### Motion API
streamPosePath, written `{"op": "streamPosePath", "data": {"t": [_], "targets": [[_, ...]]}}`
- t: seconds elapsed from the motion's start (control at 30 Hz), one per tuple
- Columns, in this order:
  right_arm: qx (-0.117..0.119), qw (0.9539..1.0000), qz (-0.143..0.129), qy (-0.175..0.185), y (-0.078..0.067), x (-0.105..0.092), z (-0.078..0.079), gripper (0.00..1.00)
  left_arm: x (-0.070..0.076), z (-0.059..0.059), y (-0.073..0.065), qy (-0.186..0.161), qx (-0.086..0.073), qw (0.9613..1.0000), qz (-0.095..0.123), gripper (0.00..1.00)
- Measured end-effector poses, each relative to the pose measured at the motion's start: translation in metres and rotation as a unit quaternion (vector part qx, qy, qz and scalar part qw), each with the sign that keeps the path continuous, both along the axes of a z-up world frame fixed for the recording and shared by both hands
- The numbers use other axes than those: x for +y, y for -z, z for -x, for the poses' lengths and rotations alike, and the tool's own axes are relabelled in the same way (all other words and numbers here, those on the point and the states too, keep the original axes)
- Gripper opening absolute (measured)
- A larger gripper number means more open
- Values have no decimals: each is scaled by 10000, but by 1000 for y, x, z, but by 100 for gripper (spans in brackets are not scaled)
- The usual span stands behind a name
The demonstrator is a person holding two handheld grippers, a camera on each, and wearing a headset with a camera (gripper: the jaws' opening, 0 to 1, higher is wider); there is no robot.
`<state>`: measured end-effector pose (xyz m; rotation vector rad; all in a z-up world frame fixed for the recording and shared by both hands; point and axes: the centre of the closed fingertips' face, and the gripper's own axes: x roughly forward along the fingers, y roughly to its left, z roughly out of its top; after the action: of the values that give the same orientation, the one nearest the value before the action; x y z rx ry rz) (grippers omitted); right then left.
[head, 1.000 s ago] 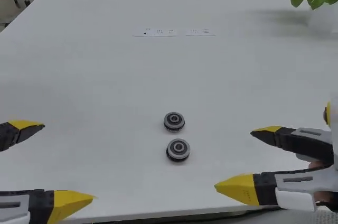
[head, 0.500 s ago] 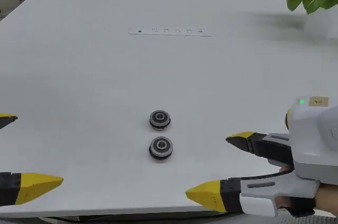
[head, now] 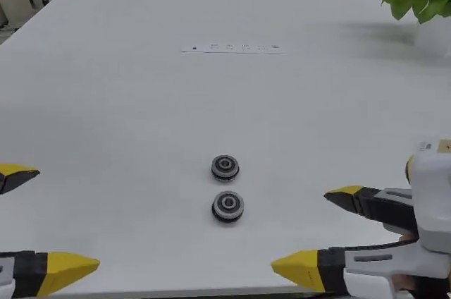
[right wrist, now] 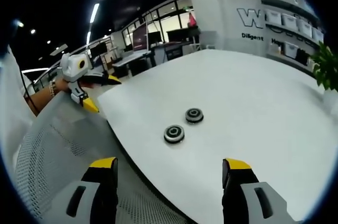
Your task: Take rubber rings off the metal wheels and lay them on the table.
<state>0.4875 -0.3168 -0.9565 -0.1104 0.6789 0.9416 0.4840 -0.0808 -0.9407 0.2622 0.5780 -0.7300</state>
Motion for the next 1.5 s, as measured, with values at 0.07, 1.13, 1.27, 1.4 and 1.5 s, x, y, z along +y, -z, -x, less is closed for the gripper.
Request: {"op": "streamPosePath", "data": {"t": [0.07,1.13,1.27,1.4,1.5], "targets": [[1,10000,-44,56,-1,0,-1,81,-5,2,-1,115,4,9999,22,90],[-494,9972,-167,542,-38,-26,-38,78,19,-15,-55,407,-418,9971,483,95],[-680,9958,-194,577,-50,-28,-47,77,23,-23,-71,372,-535,9968,469,96],[-892,9936,-276,634,-66,-26,-61,76,12,-33,-97,615,-988,9916,558,95],[-1064,9925,-260,537,-76,-21,-67,76,8,-35,-100,795,-1004,9907,460,93]]}}
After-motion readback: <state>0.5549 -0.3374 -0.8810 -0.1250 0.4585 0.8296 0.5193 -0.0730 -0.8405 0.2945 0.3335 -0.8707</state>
